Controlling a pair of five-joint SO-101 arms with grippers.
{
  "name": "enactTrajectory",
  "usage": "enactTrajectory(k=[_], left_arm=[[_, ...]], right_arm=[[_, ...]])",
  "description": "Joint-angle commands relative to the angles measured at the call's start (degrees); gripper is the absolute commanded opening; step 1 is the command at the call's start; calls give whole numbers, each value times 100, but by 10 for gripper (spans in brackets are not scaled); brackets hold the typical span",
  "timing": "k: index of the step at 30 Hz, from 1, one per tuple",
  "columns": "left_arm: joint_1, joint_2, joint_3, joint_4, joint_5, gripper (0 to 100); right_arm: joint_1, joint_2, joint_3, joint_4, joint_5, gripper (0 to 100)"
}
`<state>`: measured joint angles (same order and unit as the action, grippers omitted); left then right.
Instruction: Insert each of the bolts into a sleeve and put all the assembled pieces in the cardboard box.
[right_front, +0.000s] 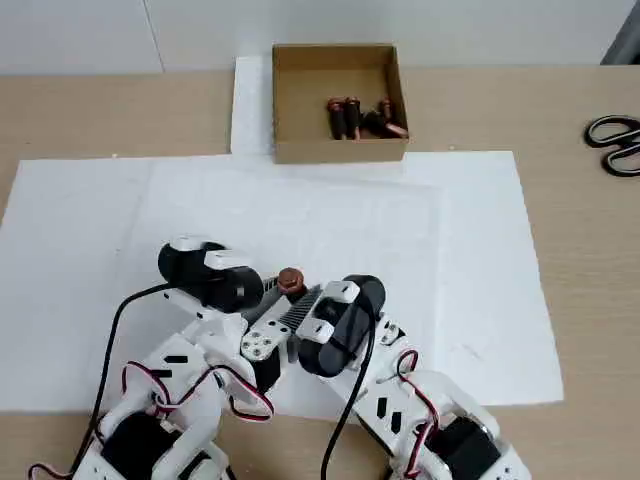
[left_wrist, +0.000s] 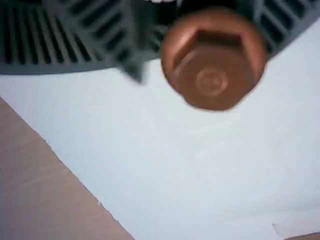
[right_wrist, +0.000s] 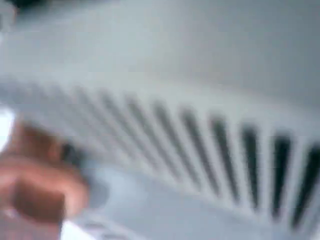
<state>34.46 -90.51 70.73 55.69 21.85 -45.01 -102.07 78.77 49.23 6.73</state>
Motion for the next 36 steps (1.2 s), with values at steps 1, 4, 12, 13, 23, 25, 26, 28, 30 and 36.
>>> enactTrajectory(k=[1,4,12,13,23,25,26,28,30,36], left_arm=[[35,53,180,70,88,163],[35,53,163,53,79,163],[-79,62,374,35,-26,166],[-167,62,382,35,-123,166],[-1002,62,338,-352,-949,167],[-1002,62,215,-352,-905,167],[-1002,62,110,-352,-853,167],[-993,70,-154,-325,-765,167],[-993,70,-409,-325,-695,167],[-993,431,-1332,53,-237,166]], right_arm=[[40,-92,-369,-242,44,3],[40,-92,-369,-242,35,3],[40,-110,-246,-242,35,3],[40,-110,-237,-259,35,3],[40,-101,-237,-277,35,3],[40,-101,-237,-277,35,3],[40,-101,-237,-277,35,3],[40,-101,-237,-259,26,3],[40,-92,-229,-242,26,3],[48,-92,-229,-233,26,3]])
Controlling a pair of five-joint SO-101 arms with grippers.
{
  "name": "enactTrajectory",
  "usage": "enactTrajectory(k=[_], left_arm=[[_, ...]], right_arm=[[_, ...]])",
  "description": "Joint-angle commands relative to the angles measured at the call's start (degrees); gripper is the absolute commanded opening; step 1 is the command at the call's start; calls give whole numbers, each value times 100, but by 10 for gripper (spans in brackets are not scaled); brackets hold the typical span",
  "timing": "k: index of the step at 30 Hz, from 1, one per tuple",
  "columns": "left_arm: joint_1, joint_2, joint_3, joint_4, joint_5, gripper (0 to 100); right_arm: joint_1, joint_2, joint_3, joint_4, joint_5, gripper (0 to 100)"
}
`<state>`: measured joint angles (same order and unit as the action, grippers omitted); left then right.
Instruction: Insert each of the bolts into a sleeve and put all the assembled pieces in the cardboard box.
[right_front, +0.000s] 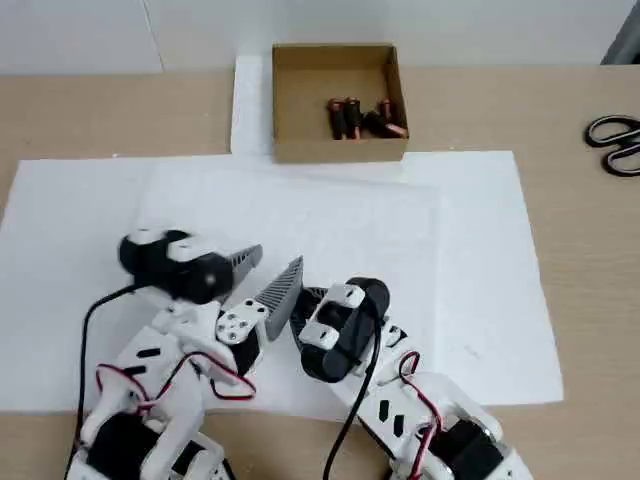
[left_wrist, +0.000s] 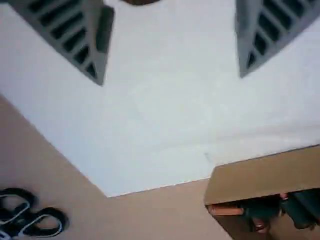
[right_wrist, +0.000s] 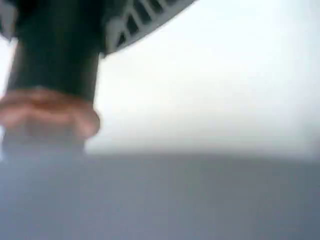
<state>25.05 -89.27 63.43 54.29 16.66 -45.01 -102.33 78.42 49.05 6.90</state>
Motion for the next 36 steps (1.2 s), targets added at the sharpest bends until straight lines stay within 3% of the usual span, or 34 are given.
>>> enactTrajectory(k=[1,7,17,24,36], left_arm=[[-53,501,-848,281,422,166],[-88,1890,-2352,413,958,166],[-1143,3903,-4013,-35,1099,166],[-1451,5046,-4804,-53,1099,166],[-1943,7182,-5868,-26,1099,164]], right_arm=[[57,-66,-185,-215,9,3],[66,-66,-97,-215,9,3],[945,295,-343,-233,9,4],[1490,2167,-1547,-268,-571,4],[2387,5675,-3930,-268,-897,4]])
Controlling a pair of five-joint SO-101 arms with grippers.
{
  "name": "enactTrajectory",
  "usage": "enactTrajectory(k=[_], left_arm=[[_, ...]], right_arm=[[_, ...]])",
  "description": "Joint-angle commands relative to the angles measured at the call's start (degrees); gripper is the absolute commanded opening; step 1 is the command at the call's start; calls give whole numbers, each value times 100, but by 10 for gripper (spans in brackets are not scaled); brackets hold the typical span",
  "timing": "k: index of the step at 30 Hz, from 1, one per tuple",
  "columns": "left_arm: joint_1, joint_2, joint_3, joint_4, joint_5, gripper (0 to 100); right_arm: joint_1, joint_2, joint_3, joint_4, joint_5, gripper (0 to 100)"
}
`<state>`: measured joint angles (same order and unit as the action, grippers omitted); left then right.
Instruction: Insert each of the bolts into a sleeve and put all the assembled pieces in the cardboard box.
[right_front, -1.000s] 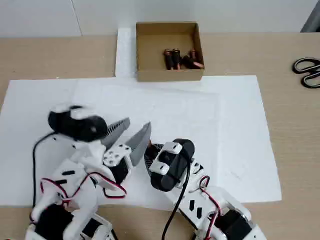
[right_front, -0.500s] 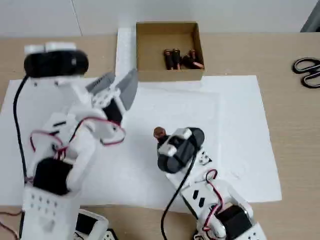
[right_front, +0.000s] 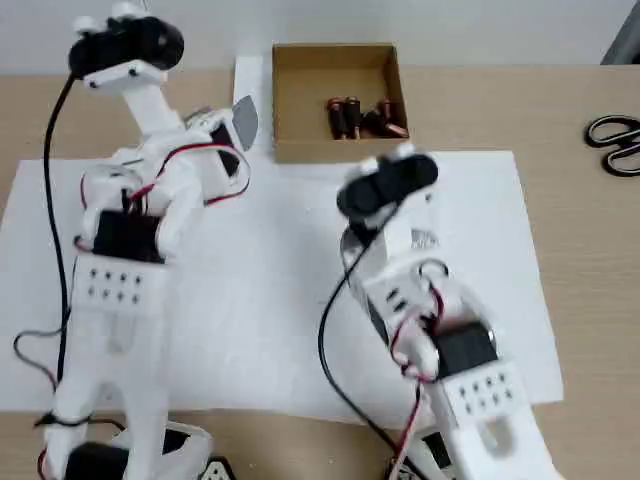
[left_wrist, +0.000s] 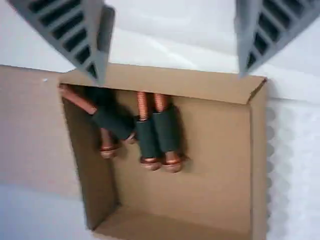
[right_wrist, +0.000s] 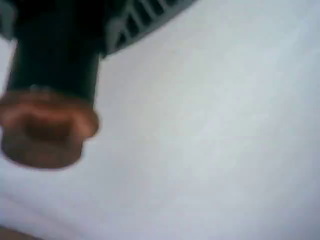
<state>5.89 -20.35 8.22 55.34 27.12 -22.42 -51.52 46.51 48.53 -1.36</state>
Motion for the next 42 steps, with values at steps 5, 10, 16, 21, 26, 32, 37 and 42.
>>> enactTrajectory(k=[5,10,16,21,26,32,37,42], left_arm=[[18,721,-365,-132,325,164],[18,782,-338,-123,413,163],[18,782,-338,211,413,163],[18,756,-338,360,413,163],[26,747,-338,360,413,163],[114,747,-338,360,404,163],[387,738,-338,369,404,163],[519,738,-338,369,404,163]], right_arm=[[330,1763,-1521,-215,-70,4],[620,2923,-2505,-215,-44,4],[769,4321,-3956,-295,-44,4],[752,5279,-4958,-637,-26,4],[664,6097,-5846,-734,-26,4],[690,7248,-6778,-1455,132,4],[681,8321,-7657,-1886,255,4],[699,9385,-8738,-1895,255,4]])
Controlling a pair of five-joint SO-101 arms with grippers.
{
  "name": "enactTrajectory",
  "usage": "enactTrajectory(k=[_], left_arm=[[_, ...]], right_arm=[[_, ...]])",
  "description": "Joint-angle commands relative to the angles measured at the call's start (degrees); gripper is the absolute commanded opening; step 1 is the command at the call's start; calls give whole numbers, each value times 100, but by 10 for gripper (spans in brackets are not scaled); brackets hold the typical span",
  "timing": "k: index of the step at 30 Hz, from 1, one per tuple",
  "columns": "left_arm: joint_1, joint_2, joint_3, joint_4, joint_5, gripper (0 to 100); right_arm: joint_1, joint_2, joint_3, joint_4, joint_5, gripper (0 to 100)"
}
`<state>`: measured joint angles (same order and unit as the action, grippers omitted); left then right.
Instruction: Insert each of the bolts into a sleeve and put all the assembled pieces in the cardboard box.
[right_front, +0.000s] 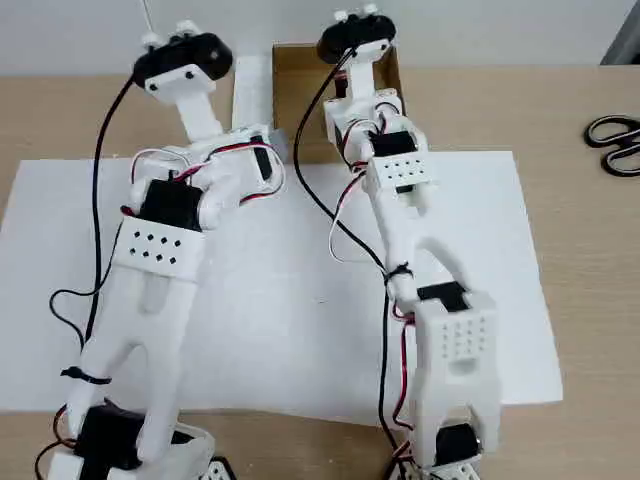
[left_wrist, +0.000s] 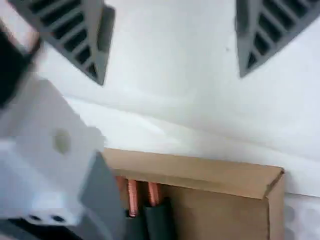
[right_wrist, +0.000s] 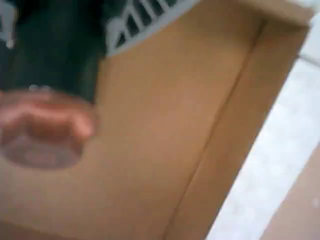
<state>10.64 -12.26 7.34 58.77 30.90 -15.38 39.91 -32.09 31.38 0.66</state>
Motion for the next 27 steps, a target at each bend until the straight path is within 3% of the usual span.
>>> enactTrajectory(k=[1,10,18,27], left_arm=[[44,-70,-251,26,26,163],[44,-70,-277,299,18,163],[35,-70,-277,299,9,163],[44,-70,-277,290,18,163]], right_arm=[[4,453,-1099,-180,53,4],[57,2158,-3332,84,70,6],[31,2703,-4431,954,70,267],[31,2703,-4607,1103,53,270]])
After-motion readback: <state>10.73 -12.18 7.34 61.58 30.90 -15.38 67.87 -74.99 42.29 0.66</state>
